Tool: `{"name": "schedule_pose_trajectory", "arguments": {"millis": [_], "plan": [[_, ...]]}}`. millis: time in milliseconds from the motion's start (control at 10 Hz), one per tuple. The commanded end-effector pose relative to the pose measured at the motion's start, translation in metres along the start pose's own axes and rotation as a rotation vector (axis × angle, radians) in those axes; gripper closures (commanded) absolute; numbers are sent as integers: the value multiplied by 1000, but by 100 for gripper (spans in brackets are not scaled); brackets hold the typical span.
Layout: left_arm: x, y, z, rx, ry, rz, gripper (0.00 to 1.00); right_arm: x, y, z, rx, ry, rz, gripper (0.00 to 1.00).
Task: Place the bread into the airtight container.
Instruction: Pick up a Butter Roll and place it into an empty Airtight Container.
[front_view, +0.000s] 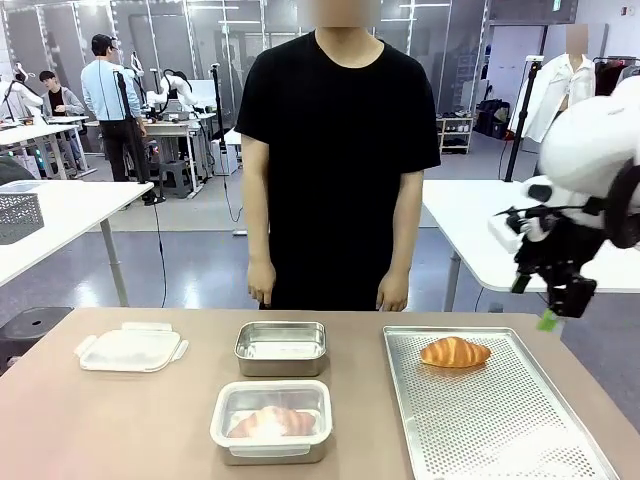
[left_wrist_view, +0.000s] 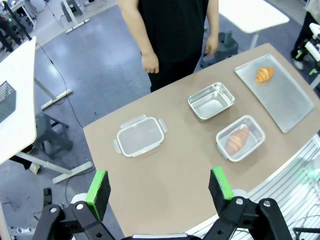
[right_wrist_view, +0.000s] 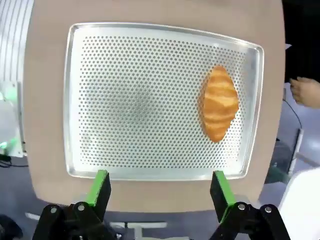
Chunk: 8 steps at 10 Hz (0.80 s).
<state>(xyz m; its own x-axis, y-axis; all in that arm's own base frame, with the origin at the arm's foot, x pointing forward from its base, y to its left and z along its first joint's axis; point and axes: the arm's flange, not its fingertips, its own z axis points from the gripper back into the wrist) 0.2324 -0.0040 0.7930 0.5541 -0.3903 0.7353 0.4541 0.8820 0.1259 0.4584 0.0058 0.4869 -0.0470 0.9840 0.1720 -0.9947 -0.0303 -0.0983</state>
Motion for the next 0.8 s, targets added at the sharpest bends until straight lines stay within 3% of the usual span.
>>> {"name": "schedule_pose_trajectory", "arguments": {"millis": [0, 100, 200, 400, 700], "plan": [[1, 0, 1, 3, 0, -2, 0, 7, -23, -16, -11, 56, -15, 0], [1, 0, 1, 3, 0, -2, 0, 14, -32, -30, -104, 113, -81, 0], [1, 0, 1, 3, 0, -2, 0, 18, -37, -44, -126, 85, -105, 0], [1, 0, 1, 3, 0, -2, 0, 25, -53, -76, -138, 27, -122, 0], [1, 0, 1, 3, 0, -2, 0, 36, -62, -102, -115, 15, -127, 0]]}}
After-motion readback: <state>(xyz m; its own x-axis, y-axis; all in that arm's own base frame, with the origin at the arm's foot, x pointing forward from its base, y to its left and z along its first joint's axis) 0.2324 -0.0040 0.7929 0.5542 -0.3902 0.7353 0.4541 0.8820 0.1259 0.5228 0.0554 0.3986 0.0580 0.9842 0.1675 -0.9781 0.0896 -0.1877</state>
